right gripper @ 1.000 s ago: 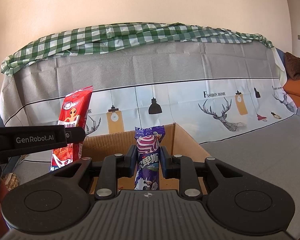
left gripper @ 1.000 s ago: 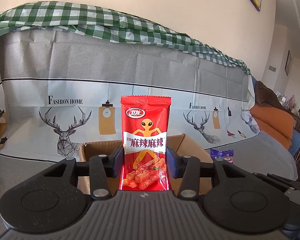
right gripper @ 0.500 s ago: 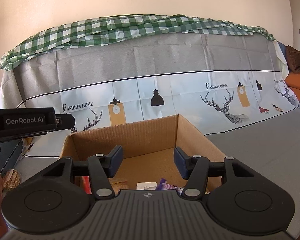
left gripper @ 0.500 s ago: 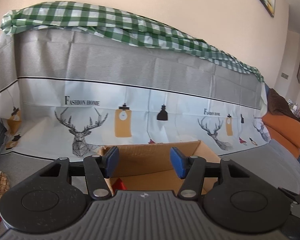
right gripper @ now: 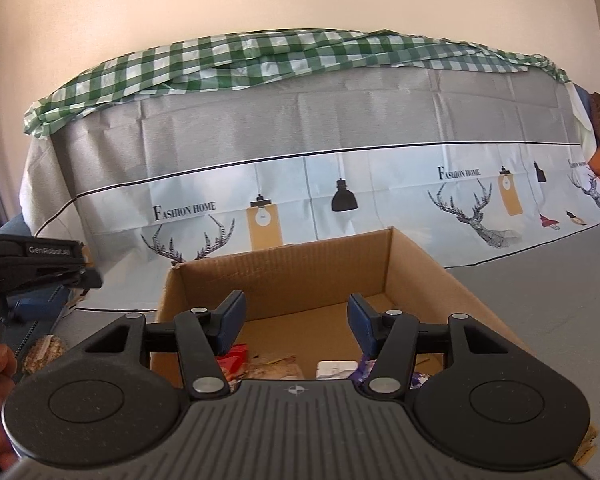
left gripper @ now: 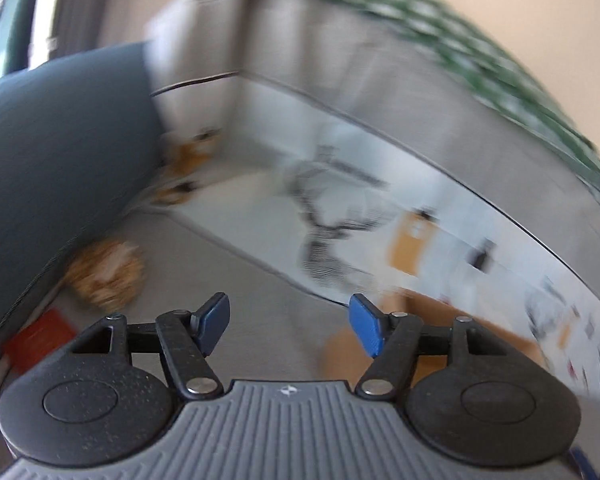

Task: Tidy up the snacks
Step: 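Move both tools back from the box to the remaining snacks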

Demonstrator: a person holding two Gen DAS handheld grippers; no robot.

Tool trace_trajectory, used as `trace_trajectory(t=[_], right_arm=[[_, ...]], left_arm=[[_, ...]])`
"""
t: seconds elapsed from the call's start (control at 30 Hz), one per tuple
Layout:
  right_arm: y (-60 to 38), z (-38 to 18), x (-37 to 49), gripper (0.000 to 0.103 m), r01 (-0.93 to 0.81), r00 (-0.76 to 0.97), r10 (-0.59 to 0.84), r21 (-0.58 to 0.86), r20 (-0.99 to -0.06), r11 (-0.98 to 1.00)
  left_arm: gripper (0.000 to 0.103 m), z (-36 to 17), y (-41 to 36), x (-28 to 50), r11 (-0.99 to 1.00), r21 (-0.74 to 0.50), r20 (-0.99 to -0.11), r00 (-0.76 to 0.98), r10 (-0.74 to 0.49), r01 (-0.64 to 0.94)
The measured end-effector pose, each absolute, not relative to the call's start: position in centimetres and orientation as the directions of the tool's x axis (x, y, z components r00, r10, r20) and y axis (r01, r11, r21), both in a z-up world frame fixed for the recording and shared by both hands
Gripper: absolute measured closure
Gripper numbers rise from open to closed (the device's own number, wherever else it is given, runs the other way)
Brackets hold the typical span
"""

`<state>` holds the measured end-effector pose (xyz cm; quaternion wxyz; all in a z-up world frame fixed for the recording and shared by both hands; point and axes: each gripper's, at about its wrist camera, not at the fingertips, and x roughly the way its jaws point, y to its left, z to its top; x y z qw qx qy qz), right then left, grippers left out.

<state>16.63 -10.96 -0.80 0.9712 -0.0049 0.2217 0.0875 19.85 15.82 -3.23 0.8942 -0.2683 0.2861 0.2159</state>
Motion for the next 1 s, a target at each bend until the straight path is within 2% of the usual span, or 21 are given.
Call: trace_trajectory(t=[0.2,0.37,0.43,0.67,0.7,0.73,0.87,1.0], right_arm=[[-9.9,-0.8,16.3,0.045,-0.194,0.882,0.192,0.04,-0.43,0.98],[-8.8,-0.9,16.0,0.045,-0.218,0.877,0.216,0.044,-0.429,0.975],[-8.4,-1.0,15.8,0.045,-0.23,0.875,0.225,0.042,-0.429,0.972],[-7.1,-1.1,15.3,0.045,-0.277,0.871,0.266,0.035,-0.413,0.96],[-6.9,-1.0,15.2,0.045,-0.288,0.87,0.277,0.036,-0.409,0.957],[-6.6,-1.0,15.2,0.044,-0.302,0.867,0.29,0.036,-0.405,0.953],[-4.6,0.0,15.0,0.041,-0.406,0.829,0.379,0.025,-0.412,0.914],[-0.1,2.4,16.3,0.037,-0.533,0.749,0.506,0.064,-0.427,0.844]], left_arm=[[0.026,-5.8,21.4,17.5,0.499,-0.386,-0.724,0.59,0.358,-0.776],[0.023,-9.1,25.7,15.0,0.218,-0.292,-0.841,0.359,0.406,-0.931],[0.021,-10.0,26.9,14.0,0.132,-0.247,-0.861,0.28,0.424,-0.96],[0.021,-12.5,28.9,14.4,0.161,-0.202,-0.885,0.251,0.392,-0.966],[0.025,-12.4,28.3,14.6,0.182,-0.197,-0.876,0.257,0.409,-0.963],[0.037,-12.4,28.1,14.8,0.217,-0.176,-0.864,0.256,0.434,-0.96],[0.054,-12.3,27.4,14.5,0.252,-0.154,-0.847,0.259,0.464,-0.956],[0.07,-11.9,27.3,13.3,0.22,-0.215,-0.848,0.293,0.442,-0.952]])
